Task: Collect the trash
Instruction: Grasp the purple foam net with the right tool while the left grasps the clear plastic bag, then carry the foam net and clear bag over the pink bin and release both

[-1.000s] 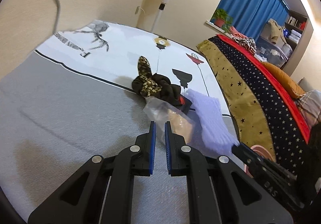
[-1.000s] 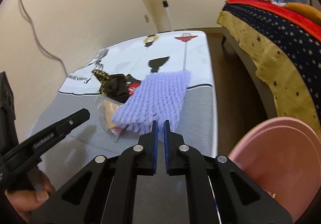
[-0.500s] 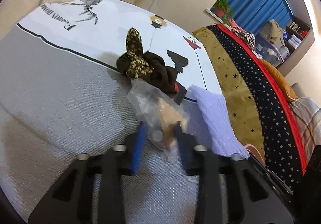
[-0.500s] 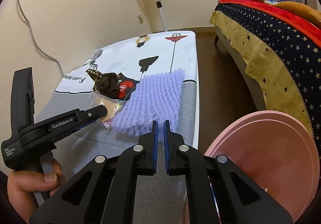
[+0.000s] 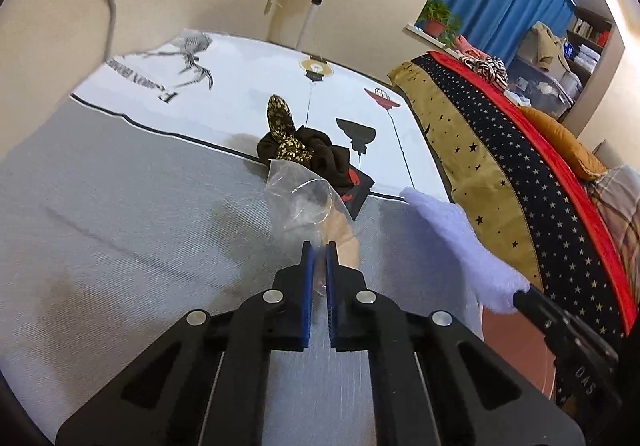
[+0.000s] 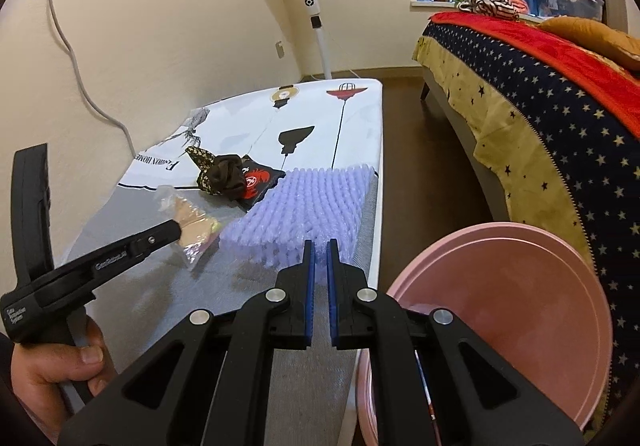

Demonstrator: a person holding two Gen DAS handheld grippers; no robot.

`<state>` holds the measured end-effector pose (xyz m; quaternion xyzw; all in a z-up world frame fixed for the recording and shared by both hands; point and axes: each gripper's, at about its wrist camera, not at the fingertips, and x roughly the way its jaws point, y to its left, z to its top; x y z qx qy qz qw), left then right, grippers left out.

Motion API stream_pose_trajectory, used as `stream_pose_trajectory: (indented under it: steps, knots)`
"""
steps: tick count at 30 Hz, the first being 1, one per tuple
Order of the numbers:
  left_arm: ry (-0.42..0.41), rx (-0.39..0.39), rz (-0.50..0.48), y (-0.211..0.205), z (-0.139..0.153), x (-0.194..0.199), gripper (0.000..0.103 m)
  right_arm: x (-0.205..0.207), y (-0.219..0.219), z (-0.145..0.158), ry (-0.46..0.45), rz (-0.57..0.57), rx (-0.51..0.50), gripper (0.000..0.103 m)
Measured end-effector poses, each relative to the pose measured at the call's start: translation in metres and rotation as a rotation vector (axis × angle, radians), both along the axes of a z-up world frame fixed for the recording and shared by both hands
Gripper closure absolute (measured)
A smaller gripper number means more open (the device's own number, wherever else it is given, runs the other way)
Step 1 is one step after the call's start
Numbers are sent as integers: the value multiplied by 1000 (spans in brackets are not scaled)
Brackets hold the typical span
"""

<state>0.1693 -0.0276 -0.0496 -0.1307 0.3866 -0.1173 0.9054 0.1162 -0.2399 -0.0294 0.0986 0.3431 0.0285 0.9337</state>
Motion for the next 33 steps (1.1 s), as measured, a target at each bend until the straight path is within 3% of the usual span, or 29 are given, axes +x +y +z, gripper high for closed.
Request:
stream_pose_trajectory:
  steps: [14, 33]
  knots:
    - [-76, 84, -41, -1, 25, -52, 99, -49, 5, 32, -73, 3, -15, 97]
    - [-143, 106, -102, -12, 44, -84, 101, -88, 1, 61, -142, -5, -24, 98]
